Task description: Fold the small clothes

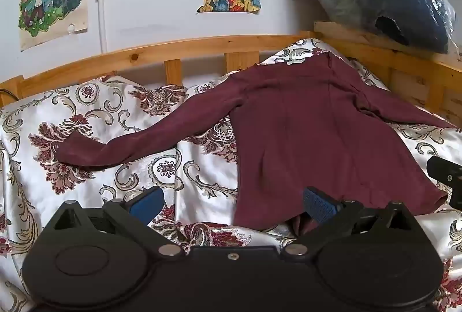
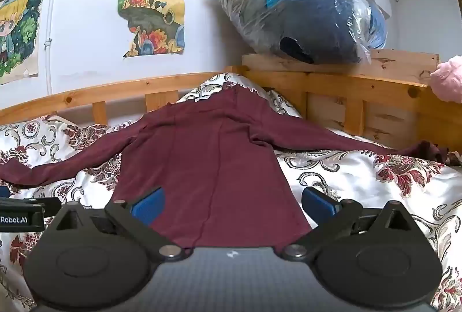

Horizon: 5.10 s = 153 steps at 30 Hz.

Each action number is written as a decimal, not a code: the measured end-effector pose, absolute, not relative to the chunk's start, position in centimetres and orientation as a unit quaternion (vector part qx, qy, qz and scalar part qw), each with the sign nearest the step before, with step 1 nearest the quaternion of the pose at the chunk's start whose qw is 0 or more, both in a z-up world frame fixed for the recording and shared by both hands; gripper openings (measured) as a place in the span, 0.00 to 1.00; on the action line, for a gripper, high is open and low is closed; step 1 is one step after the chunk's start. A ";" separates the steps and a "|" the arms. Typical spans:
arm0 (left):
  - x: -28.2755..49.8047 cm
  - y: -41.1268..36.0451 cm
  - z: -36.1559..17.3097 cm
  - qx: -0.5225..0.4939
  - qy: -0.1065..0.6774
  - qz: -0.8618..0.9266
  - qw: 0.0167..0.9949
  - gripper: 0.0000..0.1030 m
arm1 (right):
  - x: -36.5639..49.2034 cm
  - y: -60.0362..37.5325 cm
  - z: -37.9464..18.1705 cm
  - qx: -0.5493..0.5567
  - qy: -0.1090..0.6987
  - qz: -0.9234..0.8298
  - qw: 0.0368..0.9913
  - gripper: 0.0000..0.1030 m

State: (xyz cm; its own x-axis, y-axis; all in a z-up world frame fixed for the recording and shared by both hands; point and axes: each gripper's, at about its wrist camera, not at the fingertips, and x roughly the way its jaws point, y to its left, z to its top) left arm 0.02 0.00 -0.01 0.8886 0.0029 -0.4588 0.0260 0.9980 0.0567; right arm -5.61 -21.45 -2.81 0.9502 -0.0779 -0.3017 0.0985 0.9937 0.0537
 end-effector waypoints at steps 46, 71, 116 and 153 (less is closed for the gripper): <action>-0.1 0.0 0.2 0.031 0.234 0.006 0.972 0.99 | -5.7 -21.7 -2.6 0.044 0.144 -0.051 0.987 1.00; -0.1 -0.4 0.6 0.039 0.236 -0.002 0.971 0.99 | -5.6 -22.0 -2.7 0.050 0.145 -0.051 0.987 1.00; 4.9 -4.7 1.9 0.099 0.277 -0.051 0.954 0.99 | -3.1 -28.3 -1.4 0.130 0.153 -0.102 0.974 1.00; 11.6 -14.1 -0.1 0.111 0.306 -0.118 0.938 0.99 | 5.3 -44.7 -4.7 0.228 0.141 -0.309 0.912 1.00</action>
State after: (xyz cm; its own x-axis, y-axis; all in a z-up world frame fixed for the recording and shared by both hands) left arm 11.59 -14.08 -0.06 0.7850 -0.1526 -0.6004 0.2888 0.9476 0.1366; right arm 5.32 -44.72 -4.72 0.7687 -0.5001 -0.3988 0.6289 0.7048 0.3283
